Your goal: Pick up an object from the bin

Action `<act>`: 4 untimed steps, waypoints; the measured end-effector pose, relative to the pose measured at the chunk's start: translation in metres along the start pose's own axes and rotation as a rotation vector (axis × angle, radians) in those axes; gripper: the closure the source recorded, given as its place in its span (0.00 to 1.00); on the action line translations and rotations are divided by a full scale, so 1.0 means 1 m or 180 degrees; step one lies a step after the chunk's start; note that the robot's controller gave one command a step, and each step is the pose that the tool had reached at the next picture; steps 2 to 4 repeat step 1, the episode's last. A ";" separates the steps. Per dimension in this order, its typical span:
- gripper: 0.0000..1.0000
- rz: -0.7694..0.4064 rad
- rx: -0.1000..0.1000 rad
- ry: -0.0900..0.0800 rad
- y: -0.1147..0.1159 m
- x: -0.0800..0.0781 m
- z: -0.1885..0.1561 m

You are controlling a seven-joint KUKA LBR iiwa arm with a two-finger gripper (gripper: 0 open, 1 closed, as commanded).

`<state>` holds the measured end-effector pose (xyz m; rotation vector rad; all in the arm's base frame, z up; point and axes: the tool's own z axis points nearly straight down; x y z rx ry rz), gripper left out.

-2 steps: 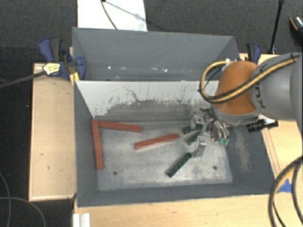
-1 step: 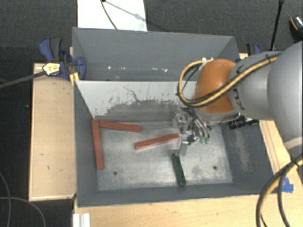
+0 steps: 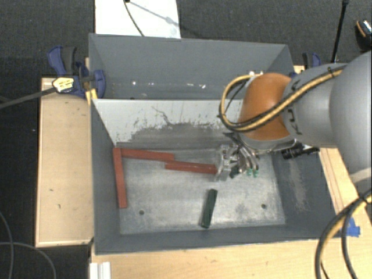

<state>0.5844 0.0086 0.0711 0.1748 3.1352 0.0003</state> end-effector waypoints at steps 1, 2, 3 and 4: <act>1.00 0.0064 -0.0006 -0.0025 0.015 0.030 -0.136; 1.00 0.0064 -0.0006 -0.0025 0.015 0.030 -0.136; 1.00 0.0064 -0.0006 -0.0025 0.015 0.030 -0.136; 1.00 0.0064 -0.0006 -0.0025 0.015 0.030 -0.136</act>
Offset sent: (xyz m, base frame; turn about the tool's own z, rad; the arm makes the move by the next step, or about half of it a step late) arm -0.0297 0.0177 0.1306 0.0238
